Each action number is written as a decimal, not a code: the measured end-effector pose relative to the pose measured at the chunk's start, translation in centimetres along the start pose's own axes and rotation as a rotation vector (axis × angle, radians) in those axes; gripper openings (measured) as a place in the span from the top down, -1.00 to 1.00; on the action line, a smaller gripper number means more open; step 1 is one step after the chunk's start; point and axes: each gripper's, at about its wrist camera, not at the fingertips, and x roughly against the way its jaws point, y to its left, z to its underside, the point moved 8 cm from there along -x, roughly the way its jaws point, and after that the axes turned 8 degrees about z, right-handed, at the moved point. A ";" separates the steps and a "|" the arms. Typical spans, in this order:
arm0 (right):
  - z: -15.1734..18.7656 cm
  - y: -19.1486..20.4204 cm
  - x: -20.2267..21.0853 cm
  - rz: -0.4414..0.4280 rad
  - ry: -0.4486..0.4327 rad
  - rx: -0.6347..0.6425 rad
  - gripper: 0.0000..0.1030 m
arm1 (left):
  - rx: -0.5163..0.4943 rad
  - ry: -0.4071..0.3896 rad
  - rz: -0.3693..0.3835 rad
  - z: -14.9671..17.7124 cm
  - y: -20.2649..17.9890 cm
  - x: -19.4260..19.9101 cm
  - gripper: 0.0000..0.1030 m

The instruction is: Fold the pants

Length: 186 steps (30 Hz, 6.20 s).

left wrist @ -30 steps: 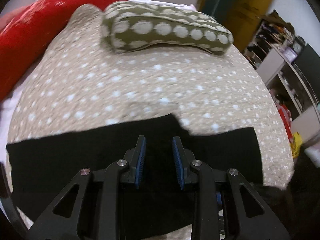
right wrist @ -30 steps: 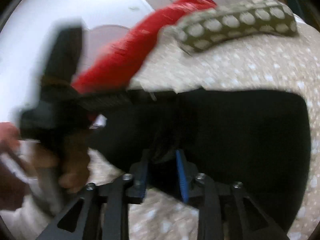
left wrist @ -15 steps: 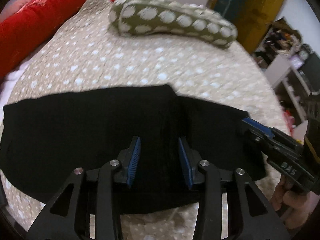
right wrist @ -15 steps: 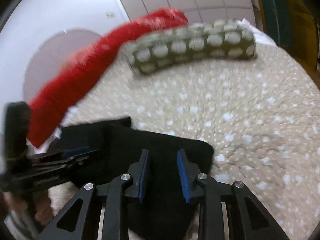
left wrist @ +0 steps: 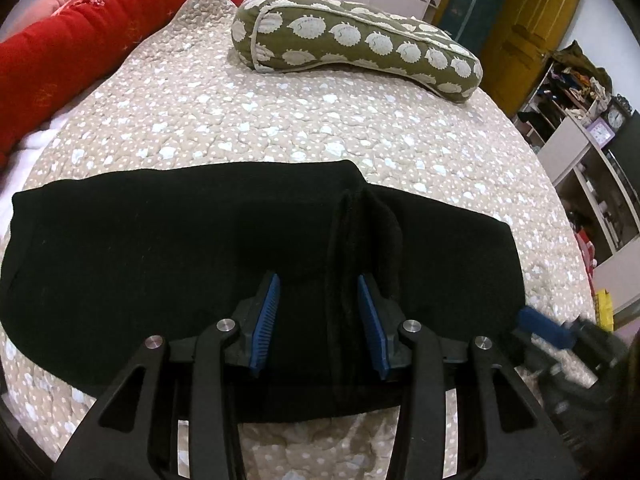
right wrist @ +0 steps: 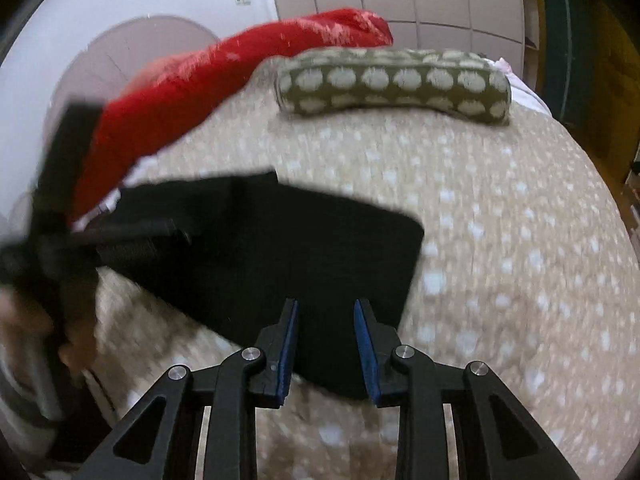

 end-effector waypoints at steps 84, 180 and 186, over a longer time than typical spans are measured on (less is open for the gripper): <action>-13.5 24.7 -10.7 -0.329 0.060 0.362 0.09 | 0.577 -0.207 -0.069 5.2 17.5 10.4 -0.44; -7.8 0.0 -5.5 -0.137 -0.041 -0.160 0.79 | -0.042 -0.075 -0.171 -4.2 2.8 0.4 0.04; -7.8 1.2 -1.8 -0.130 -0.034 -0.092 0.76 | -0.039 -0.083 -0.174 -3.7 3.0 0.9 0.03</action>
